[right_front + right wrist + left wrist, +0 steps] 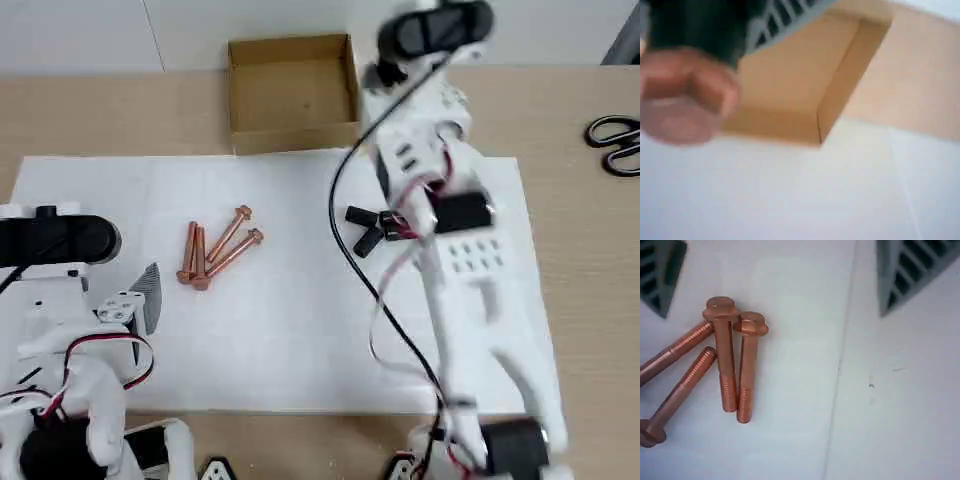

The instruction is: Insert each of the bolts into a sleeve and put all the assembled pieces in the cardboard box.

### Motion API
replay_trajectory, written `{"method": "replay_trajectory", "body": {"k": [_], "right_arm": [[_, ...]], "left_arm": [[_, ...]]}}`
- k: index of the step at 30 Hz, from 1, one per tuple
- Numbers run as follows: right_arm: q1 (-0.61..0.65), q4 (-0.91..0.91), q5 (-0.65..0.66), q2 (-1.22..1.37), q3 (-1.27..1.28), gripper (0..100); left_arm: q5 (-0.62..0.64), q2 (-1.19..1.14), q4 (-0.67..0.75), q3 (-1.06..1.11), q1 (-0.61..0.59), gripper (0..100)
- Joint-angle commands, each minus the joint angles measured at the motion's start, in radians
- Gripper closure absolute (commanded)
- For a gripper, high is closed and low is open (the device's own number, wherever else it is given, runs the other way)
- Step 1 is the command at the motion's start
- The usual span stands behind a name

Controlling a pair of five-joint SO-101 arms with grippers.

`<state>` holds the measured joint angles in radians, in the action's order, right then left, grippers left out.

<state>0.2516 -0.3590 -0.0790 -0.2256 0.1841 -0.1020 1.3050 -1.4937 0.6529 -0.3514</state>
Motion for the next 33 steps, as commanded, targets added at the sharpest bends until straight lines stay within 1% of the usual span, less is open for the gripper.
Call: {"method": "replay_trajectory", "body": {"k": [1, 4, 8, 12, 20, 29, 31, 33], "right_arm": [[0.007, 0.262, -0.008, 0.151, -0.12, 99.5], [0.007, 0.367, -0.008, 0.302, -0.195, 99.5], [0.005, 0.438, -0.008, 0.501, -0.322, 99.5], [0.012, 0.466, -0.008, 0.69, -0.48, 99.5], [0.038, 0.456, -0.011, 1.018, -0.806, 99.5], [0.056, 0.456, -0.011, 1.257, -0.928, 99.3], [0.056, 0.456, -0.011, 1.291, -0.942, 96.7], [0.056, 0.456, -0.011, 1.314, -0.944, 90.7]], "left_arm": [[0.002, 0.003, -0.005, -0.038, -0.005, 75], [0.002, 0.003, -0.005, -0.035, -0.005, 75], [0.002, 0.003, -0.003, -0.035, -0.005, 75], [0.002, 0.003, -0.003, -0.033, -0.005, 75], [0.002, 0.003, 0.002, -0.002, -0.005, 75], [0.002, 0.005, 0.002, -0.002, -0.005, 75], [0.002, 0.005, 0.002, -0.002, -0.005, 75], [0.002, 0.005, 0.002, -0.002, -0.002, 75]]}}
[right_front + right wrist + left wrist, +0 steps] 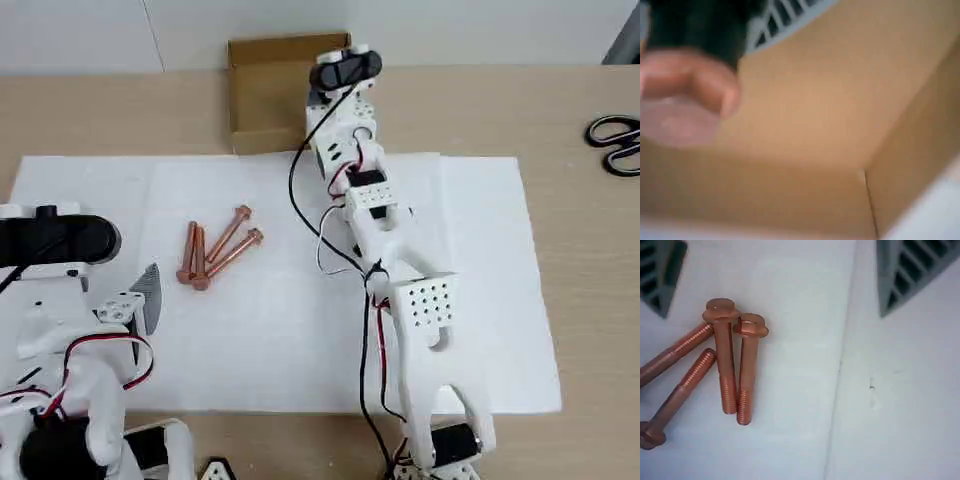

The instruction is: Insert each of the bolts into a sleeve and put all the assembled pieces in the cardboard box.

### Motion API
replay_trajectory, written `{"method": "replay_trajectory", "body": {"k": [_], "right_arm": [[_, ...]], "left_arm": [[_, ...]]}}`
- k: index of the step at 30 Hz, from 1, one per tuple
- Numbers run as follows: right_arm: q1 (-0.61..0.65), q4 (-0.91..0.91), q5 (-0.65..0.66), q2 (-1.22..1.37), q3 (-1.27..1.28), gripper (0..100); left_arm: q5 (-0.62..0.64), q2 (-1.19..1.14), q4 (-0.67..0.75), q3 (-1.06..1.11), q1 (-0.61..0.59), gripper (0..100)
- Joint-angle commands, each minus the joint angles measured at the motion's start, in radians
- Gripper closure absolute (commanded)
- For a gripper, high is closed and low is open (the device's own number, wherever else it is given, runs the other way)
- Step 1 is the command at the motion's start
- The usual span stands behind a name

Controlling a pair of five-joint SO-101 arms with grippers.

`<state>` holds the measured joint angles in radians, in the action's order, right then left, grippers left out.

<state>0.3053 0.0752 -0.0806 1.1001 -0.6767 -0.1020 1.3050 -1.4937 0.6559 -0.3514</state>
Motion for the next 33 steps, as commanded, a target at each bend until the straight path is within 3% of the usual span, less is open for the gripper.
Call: {"method": "replay_trajectory", "body": {"k": [1, 3, 12, 24, 33], "right_arm": [[0.002, 0.022, -0.008, -0.004, -0.083, 87.9], [-0.001, 0.022, -0.006, -0.001, -0.083, 84.5], [-0.016, -0.025, 0.006, -0.081, -0.087, 86.5], [-0.077, -0.476, 0.066, -0.558, -0.086, 86.4], [-0.088, -1.018, 0.066, -0.944, -0.086, 86.5]], "left_arm": [[0.002, 0.005, 0.002, -0.005, -0.002, 75], [0.002, 0.005, 0.002, -0.005, 0.0, 75], [0.0, 0.005, 0.002, -0.005, 0.0, 75], [0.0, 0.005, -0.002, -0.007, 0.002, 75], [-0.002, 0.005, -0.002, -0.007, 0.002, 74]]}}
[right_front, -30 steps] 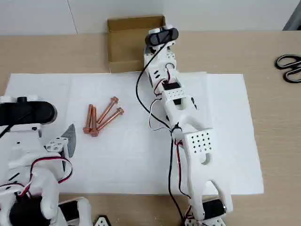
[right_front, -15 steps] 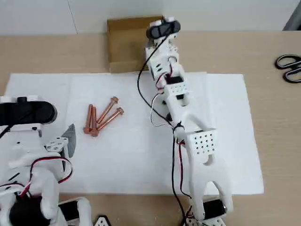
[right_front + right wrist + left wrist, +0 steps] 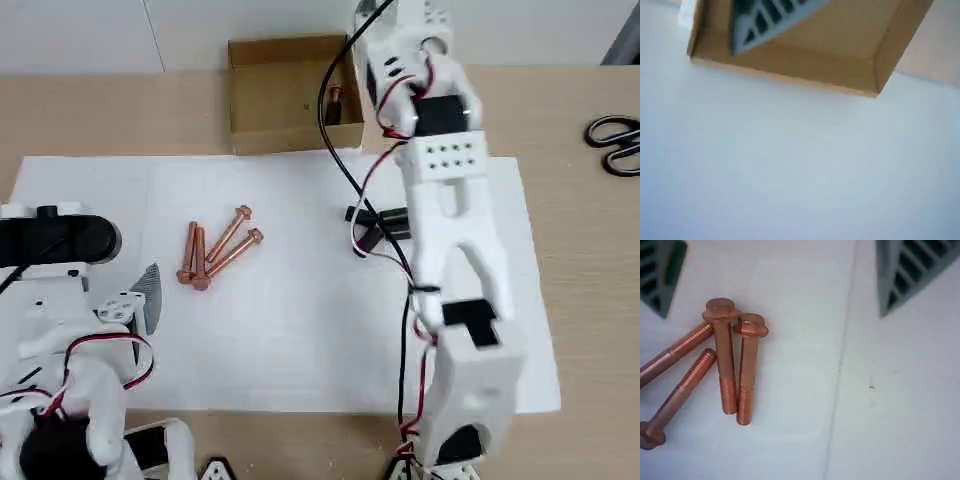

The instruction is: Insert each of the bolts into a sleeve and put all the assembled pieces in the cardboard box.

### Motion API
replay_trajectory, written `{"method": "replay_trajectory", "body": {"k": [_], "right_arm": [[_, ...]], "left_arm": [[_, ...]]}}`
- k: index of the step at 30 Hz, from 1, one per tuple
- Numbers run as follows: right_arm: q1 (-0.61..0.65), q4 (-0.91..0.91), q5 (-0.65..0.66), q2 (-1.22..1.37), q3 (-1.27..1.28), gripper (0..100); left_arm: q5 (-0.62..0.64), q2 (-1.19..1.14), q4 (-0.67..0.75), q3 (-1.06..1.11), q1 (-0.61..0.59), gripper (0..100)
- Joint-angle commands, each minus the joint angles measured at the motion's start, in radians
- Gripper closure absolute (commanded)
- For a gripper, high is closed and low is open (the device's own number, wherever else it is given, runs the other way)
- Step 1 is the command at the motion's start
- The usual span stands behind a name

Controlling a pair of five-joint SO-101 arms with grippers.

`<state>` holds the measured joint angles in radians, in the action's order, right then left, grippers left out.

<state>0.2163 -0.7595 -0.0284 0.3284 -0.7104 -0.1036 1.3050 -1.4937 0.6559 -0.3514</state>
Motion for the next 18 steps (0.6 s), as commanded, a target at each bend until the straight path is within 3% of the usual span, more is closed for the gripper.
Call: {"method": "replay_trajectory", "body": {"k": [1, 12, 18], "right_arm": [[0.002, -0.254, 0.012, -0.214, -0.052, 86.5], [0.021, -0.894, 0.011, -0.578, -0.048, 86.4], [-0.001, -0.92, 0.011, -0.713, 0.175, 86.5]], "left_arm": [[-0.002, 0.005, -0.002, -0.007, 0.002, 74], [-0.003, 0.005, -0.003, -0.007, 0.002, 74], [-0.003, 0.006, -0.003, -0.007, 0.002, 74]]}}
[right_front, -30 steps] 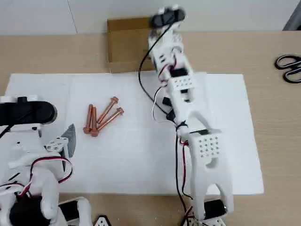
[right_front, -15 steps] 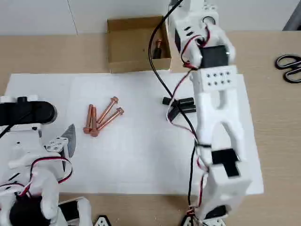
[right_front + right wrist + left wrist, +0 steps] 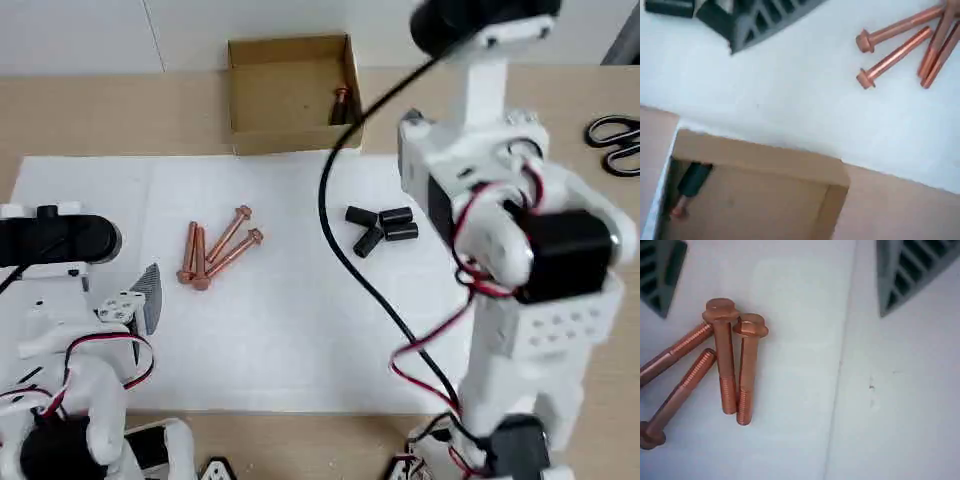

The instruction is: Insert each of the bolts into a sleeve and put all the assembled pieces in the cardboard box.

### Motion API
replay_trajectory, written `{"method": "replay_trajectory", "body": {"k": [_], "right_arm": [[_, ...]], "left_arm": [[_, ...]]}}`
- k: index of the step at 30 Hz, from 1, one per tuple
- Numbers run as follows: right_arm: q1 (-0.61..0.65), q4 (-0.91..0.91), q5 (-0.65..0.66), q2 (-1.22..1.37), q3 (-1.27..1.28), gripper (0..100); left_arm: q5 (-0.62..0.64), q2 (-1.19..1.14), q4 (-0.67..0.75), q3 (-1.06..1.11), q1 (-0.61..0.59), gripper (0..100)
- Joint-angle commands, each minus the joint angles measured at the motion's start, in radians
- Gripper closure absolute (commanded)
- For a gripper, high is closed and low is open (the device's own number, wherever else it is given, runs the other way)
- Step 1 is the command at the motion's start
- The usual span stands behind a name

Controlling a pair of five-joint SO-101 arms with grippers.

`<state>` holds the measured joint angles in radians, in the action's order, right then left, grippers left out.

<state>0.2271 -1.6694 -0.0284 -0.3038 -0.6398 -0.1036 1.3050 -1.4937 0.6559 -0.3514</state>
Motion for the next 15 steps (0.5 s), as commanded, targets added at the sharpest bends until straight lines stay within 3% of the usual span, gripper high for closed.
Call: {"method": "replay_trajectory", "body": {"k": [1, 8, 15], "right_arm": [[-0.01, -0.01, 0.009, -0.119, 0.163, 86.5], [0.013, 0.065, 0.009, -0.306, 0.641, 86.3], [0.013, 0.429, 0.015, -0.315, 1.043, 86.3]], "left_arm": [[-0.003, 0.006, -0.003, -0.007, 0.002, 74], [-0.003, 0.006, -0.003, -0.005, 0.002, 74], [-0.003, 0.006, -0.003, -0.004, 0.002, 74]]}}
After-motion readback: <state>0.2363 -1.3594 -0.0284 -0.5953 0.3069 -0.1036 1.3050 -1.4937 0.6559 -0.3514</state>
